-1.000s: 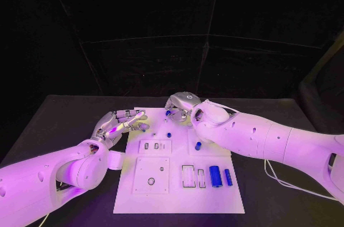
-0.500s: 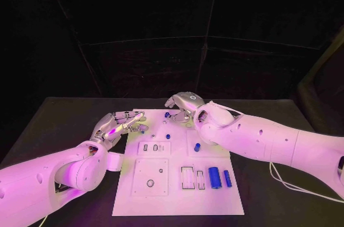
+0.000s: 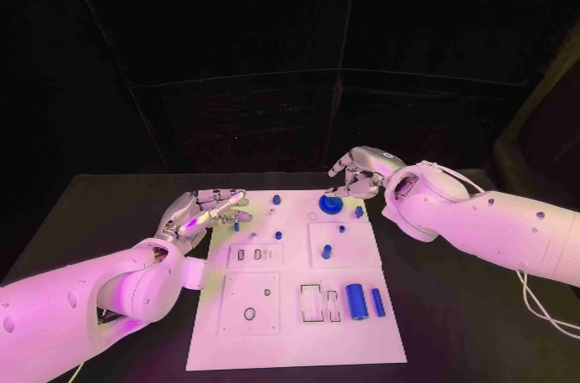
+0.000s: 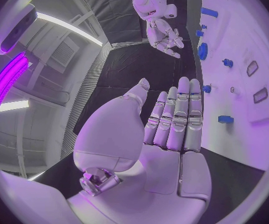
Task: Assemble the parts on the task board
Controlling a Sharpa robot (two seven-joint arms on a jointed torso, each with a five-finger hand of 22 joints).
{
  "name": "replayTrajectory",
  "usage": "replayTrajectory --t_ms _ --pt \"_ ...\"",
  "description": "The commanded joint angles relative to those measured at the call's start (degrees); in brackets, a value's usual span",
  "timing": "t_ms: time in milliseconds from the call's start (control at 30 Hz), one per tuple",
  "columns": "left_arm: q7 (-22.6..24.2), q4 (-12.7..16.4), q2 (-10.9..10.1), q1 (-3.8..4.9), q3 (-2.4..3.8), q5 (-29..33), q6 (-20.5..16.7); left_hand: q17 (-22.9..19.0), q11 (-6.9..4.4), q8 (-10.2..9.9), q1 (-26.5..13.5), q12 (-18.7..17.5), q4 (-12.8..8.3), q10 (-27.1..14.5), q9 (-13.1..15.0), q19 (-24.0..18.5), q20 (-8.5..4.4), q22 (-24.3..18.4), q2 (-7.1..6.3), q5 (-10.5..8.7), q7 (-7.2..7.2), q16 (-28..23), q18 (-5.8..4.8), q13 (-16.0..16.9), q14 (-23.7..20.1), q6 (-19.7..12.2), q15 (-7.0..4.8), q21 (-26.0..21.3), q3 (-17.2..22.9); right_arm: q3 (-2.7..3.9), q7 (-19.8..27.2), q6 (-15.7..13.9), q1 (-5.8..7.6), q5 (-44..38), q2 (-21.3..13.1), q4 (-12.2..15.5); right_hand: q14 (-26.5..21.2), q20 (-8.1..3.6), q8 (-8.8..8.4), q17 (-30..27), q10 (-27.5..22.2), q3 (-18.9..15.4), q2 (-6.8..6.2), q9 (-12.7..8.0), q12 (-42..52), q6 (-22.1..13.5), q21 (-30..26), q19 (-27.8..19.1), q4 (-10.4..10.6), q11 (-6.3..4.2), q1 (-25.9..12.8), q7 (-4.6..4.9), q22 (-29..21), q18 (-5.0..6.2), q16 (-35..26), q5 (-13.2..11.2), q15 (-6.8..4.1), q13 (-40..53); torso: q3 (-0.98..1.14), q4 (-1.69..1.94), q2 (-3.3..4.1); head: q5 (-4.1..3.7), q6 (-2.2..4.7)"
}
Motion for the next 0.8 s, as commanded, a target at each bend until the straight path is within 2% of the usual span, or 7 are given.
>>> replayTrajectory --t_ms 33,67,100,200,300,467,800 --pt "-0.02 -0.15 0.22 0.00 0.05 -0.30 1.22 0.10 0.33 -0.28 0.02 -0.30 -0.47 -0.04 -0.08 -0.33 0.22 -0.08 0.53 -0.05 0.20 -0.25 0.19 -0.08 -0.19 -0.05 -0.02 -0.36 0.01 0.08 -3.65 7.09 0.21 2.38 -1.11 0.94 2.92 0.14 0.39 2.13 -1.85 -2.88 -0.01 0.02 7.32 -0.73 0.71 0.48 2.52 0.35 2.41 0.12 1.11 -1.00 1.16 -0.44 0.36 8.48 0.30 -0.43 -0.35 -0.06 -0.02" --pt "-0.03 -0.18 0.28 -0.01 0.04 -0.30 1.28 0.10 0.33 -0.28 0.02 -0.30 -0.47 -0.04 -0.08 -0.33 0.22 -0.08 0.53 -0.05 0.20 -0.25 0.19 -0.08 -0.19 -0.05 -0.02 -0.36 0.01 0.09 -4.03 7.56 0.22 1.96 -1.42 0.97 3.00 0.24 0.49 2.92 -2.13 -3.46 -0.26 0.01 9.27 -1.02 0.97 0.61 3.50 0.43 3.28 0.25 1.52 -1.06 1.55 -0.63 0.45 10.83 0.32 -0.46 -0.34 -0.08 0.00" --pt "-0.04 -0.23 0.37 -0.02 0.04 -0.30 1.36 0.10 0.33 -0.28 0.02 -0.30 -0.47 -0.04 -0.08 -0.33 0.22 -0.08 0.53 -0.05 0.20 -0.25 0.19 -0.08 -0.19 -0.05 -0.02 -0.36 0.01 0.10 -4.42 7.99 0.24 1.51 -1.64 0.77 3.07 0.47 0.85 3.90 -2.92 -4.29 -0.33 0.04 12.23 -1.35 1.38 0.77 5.57 0.63 4.97 0.40 2.12 -1.16 2.05 -0.74 0.57 14.60 0.38 -0.47 -0.32 -0.08 0.01" --pt "-0.07 -0.29 0.49 -0.05 0.04 -0.30 1.46 0.10 0.33 -0.28 0.02 -0.30 -0.47 -0.04 -0.08 -0.33 0.22 -0.08 0.53 -0.05 0.20 -0.25 0.19 -0.08 -0.19 -0.05 -0.02 -0.36 0.01 0.11 -4.83 8.40 0.26 1.00 -1.47 -0.16 3.21 0.48 0.88 4.81 -2.57 -4.36 -0.21 -0.01 14.21 -1.77 1.65 0.91 6.07 0.66 6.03 0.48 2.54 -1.18 2.46 -0.47 0.69 16.98 0.37 -0.42 -0.30 -0.16 -0.11" --pt "-0.09 -0.31 0.57 -0.07 0.04 -0.30 1.55 0.10 0.33 -0.28 0.02 -0.30 -0.47 -0.04 -0.08 -0.33 0.22 -0.08 0.53 -0.05 0.20 -0.25 0.19 -0.08 -0.19 -0.05 -0.02 -0.36 0.01 0.11 -4.75 8.77 0.27 0.71 -0.59 -1.72 3.30 0.53 0.99 5.46 -2.33 -4.32 0.12 -0.01 15.72 -1.99 1.79 0.96 6.13 0.70 6.83 0.52 2.76 -1.21 2.76 -0.03 0.73 18.81 0.30 -0.35 -0.25 -0.32 -0.23" --pt "-0.12 -0.39 0.64 -0.12 0.04 -0.30 1.58 0.13 0.31 -0.29 0.10 -0.30 -0.57 -0.01 -0.07 -0.34 0.22 -0.10 0.54 -0.05 0.18 -0.25 0.21 -0.08 -0.15 -0.04 -0.03 -0.37 0.03 0.10 -3.91 9.61 0.25 0.06 1.59 -4.55 3.44 0.58 1.26 6.46 -1.47 -4.30 0.56 0.02 18.79 -2.09 1.97 0.98 5.92 0.73 7.88 0.54 2.99 -1.24 3.22 0.40 0.77 22.27 0.27 -0.30 -0.27 -0.12 -0.45" --pt "-0.13 -0.44 0.75 -0.15 0.04 -0.30 1.67 0.16 0.30 -0.29 0.17 -0.32 -0.66 -0.01 -0.07 -0.34 0.23 -0.11 0.56 -0.05 0.16 -0.26 0.22 -0.08 -0.13 -0.03 -0.04 -0.38 0.06 0.08 -3.06 9.80 0.22 -2.27 5.39 -8.21 3.85 0.69 1.95 9.12 1.61 -4.33 1.60 0.07 27.92 -2.06 2.54 1.22 5.09 0.81 9.65 0.59 3.84 -1.36 4.38 1.00 0.89 32.01 0.25 -0.33 -0.26 -0.02 -0.65"
